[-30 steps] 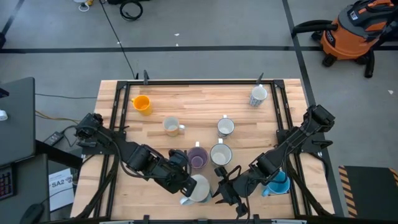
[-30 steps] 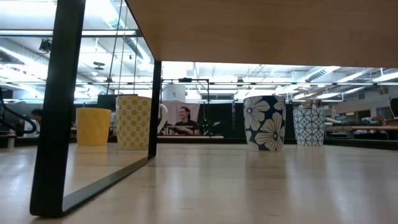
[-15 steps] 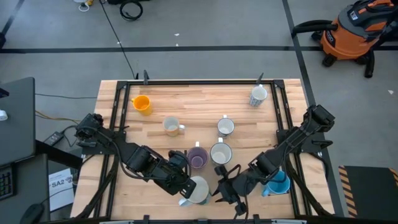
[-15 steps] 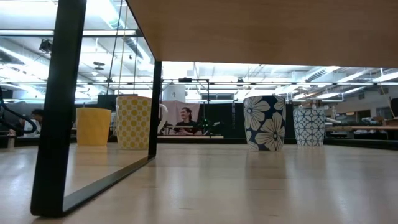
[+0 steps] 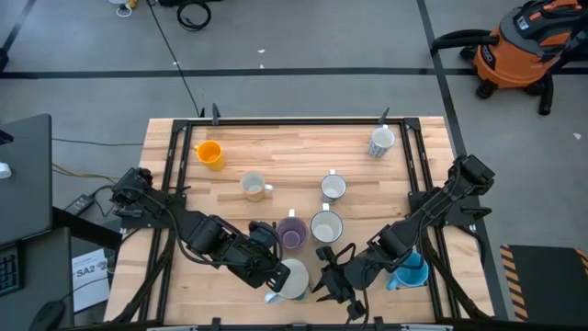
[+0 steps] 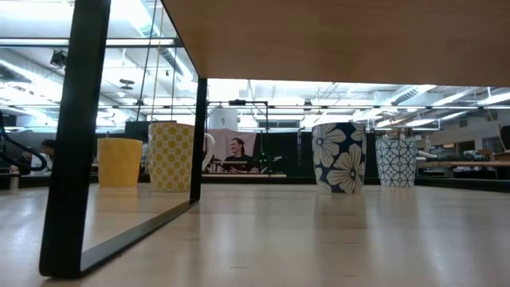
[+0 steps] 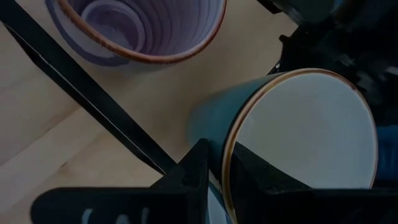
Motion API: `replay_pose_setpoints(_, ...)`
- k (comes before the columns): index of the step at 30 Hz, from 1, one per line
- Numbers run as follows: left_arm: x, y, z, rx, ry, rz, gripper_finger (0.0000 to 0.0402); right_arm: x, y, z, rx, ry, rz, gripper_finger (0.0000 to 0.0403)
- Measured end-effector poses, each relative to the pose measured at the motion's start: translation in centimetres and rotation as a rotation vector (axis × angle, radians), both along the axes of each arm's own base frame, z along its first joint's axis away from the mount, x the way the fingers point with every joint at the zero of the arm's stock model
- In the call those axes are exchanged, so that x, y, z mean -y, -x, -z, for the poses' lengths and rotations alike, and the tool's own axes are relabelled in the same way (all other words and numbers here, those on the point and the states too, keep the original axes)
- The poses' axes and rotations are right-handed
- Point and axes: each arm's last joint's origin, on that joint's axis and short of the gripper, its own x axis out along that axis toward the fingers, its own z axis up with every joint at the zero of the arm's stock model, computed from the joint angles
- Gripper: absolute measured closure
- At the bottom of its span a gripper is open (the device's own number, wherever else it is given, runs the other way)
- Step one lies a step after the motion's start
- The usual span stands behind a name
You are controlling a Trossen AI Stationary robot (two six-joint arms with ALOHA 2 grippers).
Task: Place coffee mugs
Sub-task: Put the green blue mug on the shelf
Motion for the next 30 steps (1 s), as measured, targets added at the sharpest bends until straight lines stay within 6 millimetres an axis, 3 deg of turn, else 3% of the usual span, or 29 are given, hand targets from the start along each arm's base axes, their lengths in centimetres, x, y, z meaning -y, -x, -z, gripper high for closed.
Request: replay_pose_setpoints(30,0.0,-0.03,0.02,0.003,-0.006,-0.002,0.0349,0.26,0.05,0.71,-0.009,0.028,0.038,0.0291)
